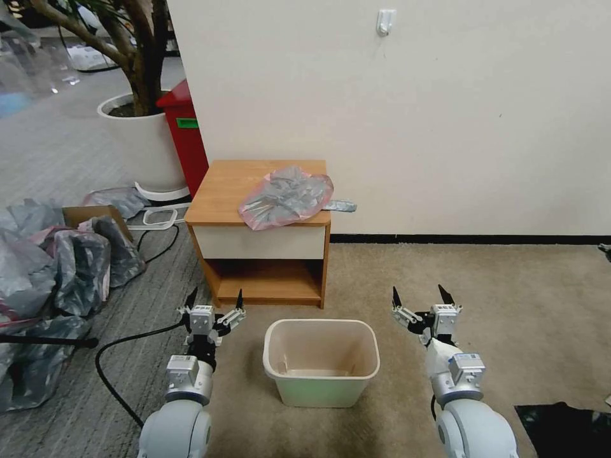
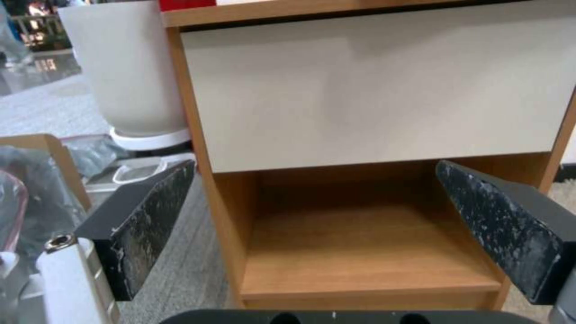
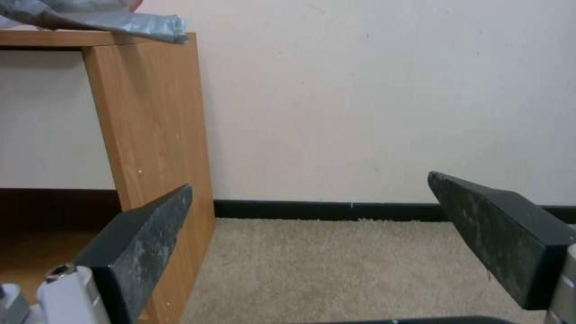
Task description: Pick up the garbage bag from the table and place it over the trash can.
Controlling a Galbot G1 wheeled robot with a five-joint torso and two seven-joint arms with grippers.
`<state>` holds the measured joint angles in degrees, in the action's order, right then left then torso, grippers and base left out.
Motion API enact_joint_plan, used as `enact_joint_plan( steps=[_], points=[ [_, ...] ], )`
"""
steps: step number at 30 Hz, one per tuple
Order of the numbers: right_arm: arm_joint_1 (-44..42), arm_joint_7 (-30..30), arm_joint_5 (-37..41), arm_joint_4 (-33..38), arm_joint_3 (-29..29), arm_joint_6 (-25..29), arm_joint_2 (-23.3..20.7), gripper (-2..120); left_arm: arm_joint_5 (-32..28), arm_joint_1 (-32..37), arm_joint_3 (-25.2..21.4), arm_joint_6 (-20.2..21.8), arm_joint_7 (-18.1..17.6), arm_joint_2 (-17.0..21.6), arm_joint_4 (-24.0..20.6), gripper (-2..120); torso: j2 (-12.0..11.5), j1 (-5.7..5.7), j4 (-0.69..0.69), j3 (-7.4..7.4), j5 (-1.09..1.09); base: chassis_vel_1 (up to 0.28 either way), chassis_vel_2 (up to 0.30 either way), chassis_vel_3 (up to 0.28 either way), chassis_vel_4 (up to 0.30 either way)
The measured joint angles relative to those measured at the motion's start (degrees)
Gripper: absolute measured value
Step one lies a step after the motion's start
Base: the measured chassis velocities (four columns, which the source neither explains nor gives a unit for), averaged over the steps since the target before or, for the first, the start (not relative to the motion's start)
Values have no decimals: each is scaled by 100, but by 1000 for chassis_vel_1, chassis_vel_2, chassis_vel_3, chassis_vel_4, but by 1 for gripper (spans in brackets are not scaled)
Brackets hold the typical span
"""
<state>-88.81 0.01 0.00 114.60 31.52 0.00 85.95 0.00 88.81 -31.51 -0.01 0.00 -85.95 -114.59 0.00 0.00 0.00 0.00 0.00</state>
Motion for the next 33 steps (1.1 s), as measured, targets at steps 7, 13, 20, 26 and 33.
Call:
enact_joint_plan(
  steps=[7,13,20,26,33],
  points=[
    [0,0,0,0,0,0,0,100,0,0,0,0,0,0,0,100,0,0,0,0,0,0,0,0,0],
    [0,0,0,0,0,0,0,100,0,0,0,0,0,0,0,100,0,0,0,0,0,0,0,0,0],
    [0,0,0,0,0,0,0,100,0,0,0,0,0,0,0,100,0,0,0,0,0,0,0,0,0],
    [0,0,0,0,0,0,0,100,0,0,0,0,0,0,0,100,0,0,0,0,0,0,0,0,0],
    [0,0,0,0,0,0,0,100,0,0,0,1,0,0,0,100,0,0,0,0,0,0,0,0,0]
  ],
)
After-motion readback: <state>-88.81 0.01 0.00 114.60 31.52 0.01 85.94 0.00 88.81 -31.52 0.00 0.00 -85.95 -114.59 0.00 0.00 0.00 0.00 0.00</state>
